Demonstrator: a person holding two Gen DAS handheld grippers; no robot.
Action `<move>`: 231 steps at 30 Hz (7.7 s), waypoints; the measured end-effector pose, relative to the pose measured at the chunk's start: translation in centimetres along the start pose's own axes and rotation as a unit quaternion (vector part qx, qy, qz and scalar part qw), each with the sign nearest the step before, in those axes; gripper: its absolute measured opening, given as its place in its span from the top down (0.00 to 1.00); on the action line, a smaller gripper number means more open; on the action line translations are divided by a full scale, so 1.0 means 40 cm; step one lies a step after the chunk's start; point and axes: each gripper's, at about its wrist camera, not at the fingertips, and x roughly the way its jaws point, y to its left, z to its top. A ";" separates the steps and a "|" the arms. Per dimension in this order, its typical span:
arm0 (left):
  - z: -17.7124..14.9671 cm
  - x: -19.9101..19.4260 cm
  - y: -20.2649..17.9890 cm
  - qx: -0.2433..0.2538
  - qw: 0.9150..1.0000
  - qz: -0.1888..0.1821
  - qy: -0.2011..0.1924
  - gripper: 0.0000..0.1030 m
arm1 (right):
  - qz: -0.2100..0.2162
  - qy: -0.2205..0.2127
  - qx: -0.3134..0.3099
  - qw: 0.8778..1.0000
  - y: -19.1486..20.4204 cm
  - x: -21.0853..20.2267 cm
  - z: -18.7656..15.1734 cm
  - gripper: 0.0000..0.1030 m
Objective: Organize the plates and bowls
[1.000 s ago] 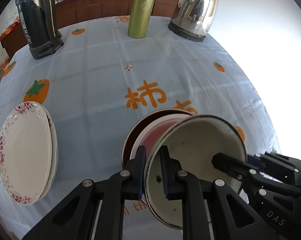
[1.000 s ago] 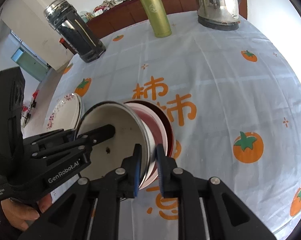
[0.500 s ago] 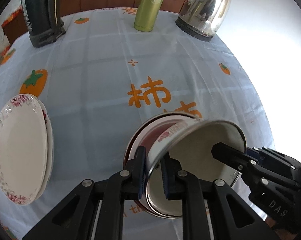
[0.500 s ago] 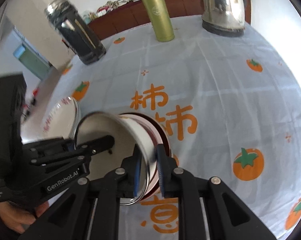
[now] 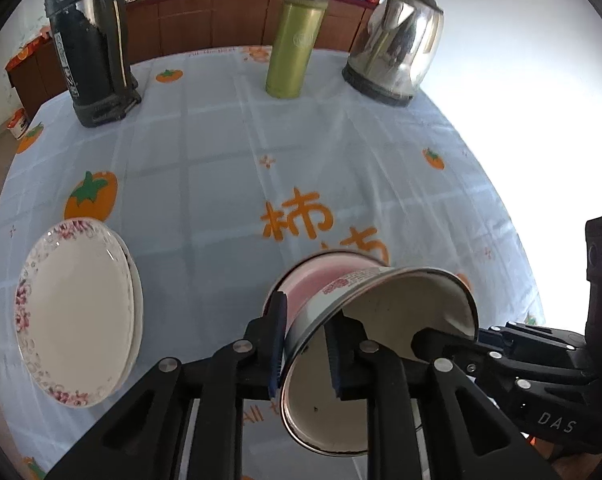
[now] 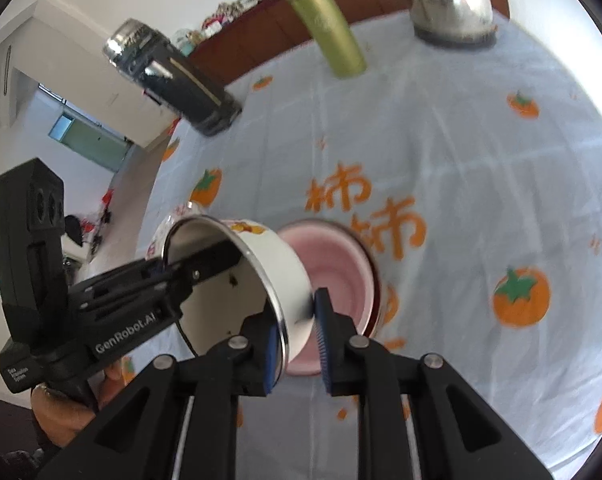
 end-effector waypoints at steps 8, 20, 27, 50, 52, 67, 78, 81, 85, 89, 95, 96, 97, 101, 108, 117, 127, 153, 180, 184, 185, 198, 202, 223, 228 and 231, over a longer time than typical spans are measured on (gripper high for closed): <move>-0.003 0.074 -0.013 0.005 0.999 0.015 0.029 0.81 | -0.031 0.000 0.014 0.999 -0.035 0.040 -0.003 0.83; 0.004 0.078 -0.015 0.025 0.999 0.012 0.036 0.70 | -0.026 -0.055 0.004 0.998 -0.042 -0.013 0.036 0.44; -0.012 0.062 -0.005 0.012 0.999 -0.023 0.028 0.54 | -0.019 -0.064 0.013 0.998 -0.077 0.016 0.031 0.43; 0.005 0.003 0.091 0.007 0.996 -0.078 -0.032 0.45 | -0.053 -0.017 0.003 0.998 -0.121 0.152 0.053 0.43; 0.007 -0.002 0.111 -0.002 0.997 -0.069 -0.039 0.46 | -0.045 -0.016 0.007 0.999 -0.126 0.153 0.051 0.43; -0.053 0.060 0.107 -0.055 0.996 -0.013 -0.062 0.45 | 0.019 -0.145 -0.010 0.989 -0.148 0.055 -0.023 0.39; -0.084 0.085 0.082 -0.055 0.992 0.066 -0.092 0.45 | 0.011 -0.200 -0.032 0.979 -0.141 0.062 -0.057 0.31; -0.091 0.085 0.076 -0.049 0.990 0.082 -0.103 0.45 | 0.004 -0.236 -0.036 0.971 -0.128 0.052 -0.075 0.31; -0.102 0.081 0.075 -0.051 0.987 0.087 -0.123 0.45 | -0.005 -0.290 -0.037 0.956 -0.126 0.035 -0.106 0.31; -0.119 0.062 0.063 -0.051 0.982 0.097 -0.153 0.45 | -0.025 -0.343 -0.034 0.938 -0.131 0.012 -0.150 0.31; -0.161 -0.012 0.019 -0.029 0.975 0.105 -0.194 0.45 | -0.050 -0.395 -0.044 0.916 -0.110 -0.036 -0.188 0.31; -0.173 -0.023 0.015 -0.029 0.973 0.105 -0.201 0.45 | -0.058 -0.403 -0.049 0.912 -0.102 -0.040 -0.194 0.31; -0.185 -0.033 0.014 -0.030 0.973 0.102 -0.204 0.45 | -0.064 -0.412 -0.054 0.908 -0.093 -0.045 -0.201 0.31; -0.256 -0.078 0.018 -0.035 0.971 0.112 -0.207 0.45 | -0.114 -0.440 -0.075 0.887 -0.053 -0.056 -0.255 0.31; -0.359 -0.138 0.038 -0.039 0.965 0.129 -0.223 0.45 | -0.181 -0.470 -0.090 0.859 0.003 -0.064 -0.372 0.28; -0.398 -0.117 0.053 -0.051 0.965 0.132 -0.221 0.45 | -0.210 -0.495 -0.100 0.837 0.031 -0.091 -0.437 0.18; -0.278 -0.066 0.051 -0.071 0.965 0.113 -0.225 0.45 | -0.127 -0.426 -0.095 0.891 -0.006 -0.037 -0.274 0.18; -0.206 0.094 0.041 -0.075 0.956 0.150 -0.240 0.43 | -0.125 -0.298 -0.115 0.939 -0.026 0.090 -0.152 0.53; -0.218 0.047 0.019 -0.071 0.970 0.115 -0.200 0.71 | -0.044 -0.237 -0.012 0.970 -0.044 0.111 -0.183 0.68; -0.270 -0.009 0.015 -0.063 0.967 0.131 -0.209 0.71 | -0.040 -0.237 -0.011 0.971 -0.007 0.094 -0.245 0.68; -0.282 -0.020 0.017 -0.063 0.966 0.133 -0.211 0.71 | -0.039 -0.237 -0.012 0.971 0.002 0.089 -0.257 0.69; -0.420 -0.172 0.092 -0.087 0.957 0.146 -0.237 0.71 | -0.021 -0.247 -0.044 0.968 0.157 0.052 -0.383 0.69; -0.450 -0.203 0.131 -0.098 0.952 0.155 -0.243 0.71 | -0.016 -0.242 -0.060 0.968 0.216 0.068 -0.404 0.69; -0.488 -0.313 0.377 -0.168 0.926 0.211 -0.265 0.71 | 0.040 -0.204 -0.130 0.969 0.463 0.220 -0.363 0.69; -0.441 -0.324 0.387 -0.163 0.923 0.211 -0.277 0.71 | 0.044 -0.216 -0.133 0.966 0.477 0.212 -0.323 0.69; -0.419 -0.325 0.390 -0.160 0.923 0.211 -0.280 0.71 | 0.045 -0.221 -0.132 0.965 0.480 0.210 -0.296 0.69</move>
